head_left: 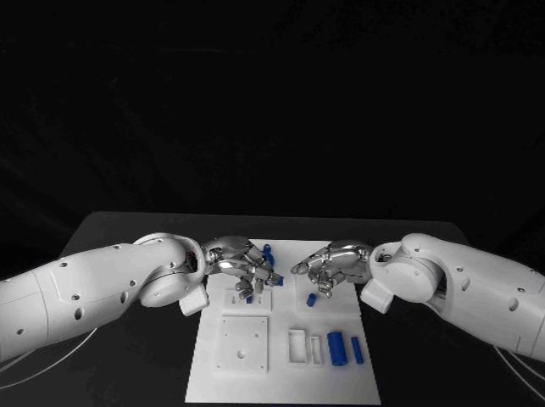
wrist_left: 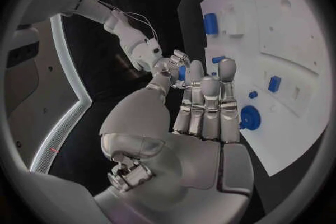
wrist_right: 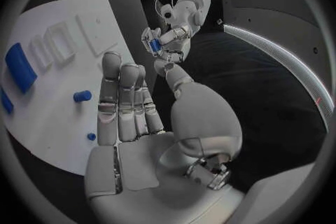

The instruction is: Assemble the parts on the task board

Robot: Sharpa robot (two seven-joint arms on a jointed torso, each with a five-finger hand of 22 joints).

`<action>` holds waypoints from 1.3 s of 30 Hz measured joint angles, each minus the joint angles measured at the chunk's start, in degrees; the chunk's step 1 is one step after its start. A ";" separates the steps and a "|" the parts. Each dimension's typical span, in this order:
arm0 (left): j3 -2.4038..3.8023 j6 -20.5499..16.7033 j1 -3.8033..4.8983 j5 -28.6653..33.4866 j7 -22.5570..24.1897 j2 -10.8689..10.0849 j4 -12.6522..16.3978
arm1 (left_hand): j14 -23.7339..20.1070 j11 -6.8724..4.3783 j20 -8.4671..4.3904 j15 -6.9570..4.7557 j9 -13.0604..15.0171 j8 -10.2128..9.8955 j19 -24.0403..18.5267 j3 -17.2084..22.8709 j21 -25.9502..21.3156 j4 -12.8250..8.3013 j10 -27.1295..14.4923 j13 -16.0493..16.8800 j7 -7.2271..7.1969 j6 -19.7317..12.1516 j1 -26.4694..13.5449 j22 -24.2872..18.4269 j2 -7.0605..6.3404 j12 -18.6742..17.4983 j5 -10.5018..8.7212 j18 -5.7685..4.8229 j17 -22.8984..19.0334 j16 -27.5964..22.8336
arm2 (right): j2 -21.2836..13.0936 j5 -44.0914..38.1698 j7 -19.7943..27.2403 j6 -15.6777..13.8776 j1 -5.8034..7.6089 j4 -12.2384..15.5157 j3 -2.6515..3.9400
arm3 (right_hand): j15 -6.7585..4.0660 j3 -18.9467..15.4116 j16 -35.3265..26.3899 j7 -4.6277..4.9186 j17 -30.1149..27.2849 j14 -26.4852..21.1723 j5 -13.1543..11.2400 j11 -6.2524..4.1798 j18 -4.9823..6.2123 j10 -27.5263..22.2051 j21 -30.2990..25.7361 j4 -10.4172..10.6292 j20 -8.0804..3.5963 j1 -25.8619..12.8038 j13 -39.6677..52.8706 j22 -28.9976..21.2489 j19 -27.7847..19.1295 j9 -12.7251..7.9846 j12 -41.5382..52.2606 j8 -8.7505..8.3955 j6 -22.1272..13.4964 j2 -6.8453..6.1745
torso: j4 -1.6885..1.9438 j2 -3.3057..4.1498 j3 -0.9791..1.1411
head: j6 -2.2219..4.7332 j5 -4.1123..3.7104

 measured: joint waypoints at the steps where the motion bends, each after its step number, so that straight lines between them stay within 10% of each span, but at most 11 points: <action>1: 0.00 -0.12 0.00 0.00 0.01 -0.07 -0.11 | 0.01 0.00 0.00 0.01 0.00 0.00 0.00 0.00 0.18 0.00 0.00 0.00 0.00 0.00 -0.02 0.00 -0.02 0.00 0.10 0.00 0.05 0.00 | -0.14 0.00 0.08 -0.20 0.00 0.01 0.00 | 0.00 -0.13 0.19 0.03 -0.14 0.00 0.13 0.08 0.00 -0.08 0.00 0.26 0.00 0.00 -0.47 -0.09 0.00 0.00 0.05 0.00 -0.04 0.00 | 0.00 0.01 0.00 | -0.01 -0.01; 7: 0.01 -1.08 -0.01 -0.31 -0.39 -0.57 -0.66 | 0.47 -0.26 -0.22 -0.05 0.00 -0.11 0.23 -0.07 0.66 -0.07 0.29 0.06 0.01 0.41 -0.33 -0.01 -0.33 0.00 0.58 -0.03 0.29 0.00 | -1.34 -0.27 1.12 -2.17 -0.07 0.28 0.57 | 0.00 0.42 0.19 -0.28 -0.71 0.00 1.48 0.08 -0.01 -0.08 0.00 0.90 0.00 0.00 -1.52 -0.18 0.00 0.00 0.58 0.00 0.31 0.00 | 0.02 -0.02 -0.01 | -0.10 0.20; 13: 0.06 -2.05 0.06 -2.29 -3.40 -1.67 -0.47 | 1.48 -0.82 -0.52 -0.28 -0.01 -0.45 0.53 -0.23 0.94 -0.23 1.62 0.06 -0.34 1.42 -0.79 -0.01 -0.80 -0.28 1.55 -0.04 0.39 -0.41 | -2.62 -2.37 3.45 -6.00 0.08 0.65 2.63 | -0.43 1.51 0.43 -0.58 -1.14 0.44 2.28 -0.33 -0.02 0.37 0.58 0.89 -0.42 -0.53 -1.75 -0.17 0.43 0.03 1.32 0.00 2.26 -0.53 | 0.03 -0.27 -0.01 | -0.20 0.51; 25: -0.18 -4.21 1.04 -6.89 -18.76 -3.52 2.00 | 5.18 -1.63 -1.63 -1.09 -0.27 -1.02 2.27 -0.79 1.14 -0.79 4.29 -0.19 -0.94 3.61 -2.40 -0.01 -1.84 -1.72 5.76 -0.29 2.04 -1.74 | -3.38 -11.71 7.66 -13.14 2.90 -2.32 3.91 | -0.73 -0.54 0.65 -0.87 -1.44 0.75 0.95 -0.63 -0.04 0.68 1.28 2.95 -0.62 -0.68 -2.16 -0.49 1.06 0.03 2.09 0.00 2.93 -0.68 | 0.08 -1.49 0.27 | -1.47 1.98; 39: -3.08 -9.98 1.13 -11.38 -31.26 -1.89 1.65 | 7.11 -2.13 -2.15 -1.59 0.31 -1.33 3.20 -0.87 1.14 -0.87 5.86 0.17 -1.75 4.81 -3.89 -0.01 -2.62 -2.78 8.74 -0.50 5.10 -3.17 | -1.87 -17.37 8.79 -16.55 4.24 -3.86 4.04 | -0.73 -2.37 0.86 -1.20 -1.49 0.75 0.95 -0.85 -0.05 1.08 1.49 4.77 -0.62 -0.27 -2.40 -0.80 1.06 0.03 2.43 0.00 3.27 -1.08 | 0.21 -3.07 0.70 | -2.97 3.22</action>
